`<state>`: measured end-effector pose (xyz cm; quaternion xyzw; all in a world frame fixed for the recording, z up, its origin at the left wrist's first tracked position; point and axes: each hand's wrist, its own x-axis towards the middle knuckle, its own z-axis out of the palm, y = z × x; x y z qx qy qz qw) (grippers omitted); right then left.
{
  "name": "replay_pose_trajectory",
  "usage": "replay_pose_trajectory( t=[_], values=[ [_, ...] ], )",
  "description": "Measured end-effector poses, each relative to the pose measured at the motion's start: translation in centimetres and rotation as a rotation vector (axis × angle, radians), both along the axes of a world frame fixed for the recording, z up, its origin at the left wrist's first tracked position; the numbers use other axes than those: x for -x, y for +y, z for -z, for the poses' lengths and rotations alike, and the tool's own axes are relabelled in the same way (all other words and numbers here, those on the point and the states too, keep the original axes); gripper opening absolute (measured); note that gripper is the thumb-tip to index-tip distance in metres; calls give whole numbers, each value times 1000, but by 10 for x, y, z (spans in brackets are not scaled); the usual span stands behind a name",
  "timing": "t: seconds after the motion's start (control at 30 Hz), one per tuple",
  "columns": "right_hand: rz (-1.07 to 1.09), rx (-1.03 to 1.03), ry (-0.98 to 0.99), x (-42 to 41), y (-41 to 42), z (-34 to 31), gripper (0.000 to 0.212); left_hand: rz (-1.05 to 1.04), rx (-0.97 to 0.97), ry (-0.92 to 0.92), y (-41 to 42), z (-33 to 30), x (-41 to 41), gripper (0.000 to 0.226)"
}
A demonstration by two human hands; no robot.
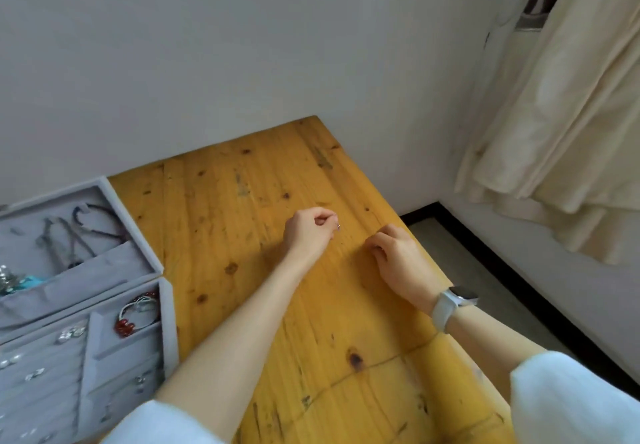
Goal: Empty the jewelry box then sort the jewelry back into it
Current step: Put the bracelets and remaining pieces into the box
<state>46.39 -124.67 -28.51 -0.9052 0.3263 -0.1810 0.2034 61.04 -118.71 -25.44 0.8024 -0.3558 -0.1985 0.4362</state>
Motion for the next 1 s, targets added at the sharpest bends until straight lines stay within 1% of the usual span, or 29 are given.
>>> replay_pose_trajectory(
  t=[0.07, 0.17, 0.27, 0.33, 0.43, 0.57, 0.7, 0.83, 0.9, 1.0],
  values=[
    [19, 29, -57, -3, -9, 6, 23, -10, 13, -43, -28, 5, -5, 12],
    [61, 66, -150, -3, -16, 17, 18, -17, 50, -47, -60, 13, -13, 12],
    [59, 74, -165, -4, -20, 23, 16, -28, 84, -62, -77, 20, -19, 15],
    [54, 58, -175, -4, -21, 24, 18, -45, 74, -128, -85, 26, -23, 17],
    [55, 47, -192, -4, -22, 25, 19, -76, 11, -282, -95, 36, -29, 19],
    [47, 64, -178, -5, -21, 26, 20, -14, -63, -401, -102, 41, -26, 32],
    [44, 155, -148, -5, -19, 27, 21, 67, -138, -504, -93, 40, -21, 48],
    [57, 258, -101, -6, -17, 26, 24, 76, -110, -554, -60, 41, -8, 49],
    [51, 237, -99, -6, -17, 23, 29, 52, -156, -603, -34, 44, 0, 48],
    [58, 102, -162, -4, -15, 18, 28, 60, -266, -642, 6, 48, 13, 47]
  ],
)
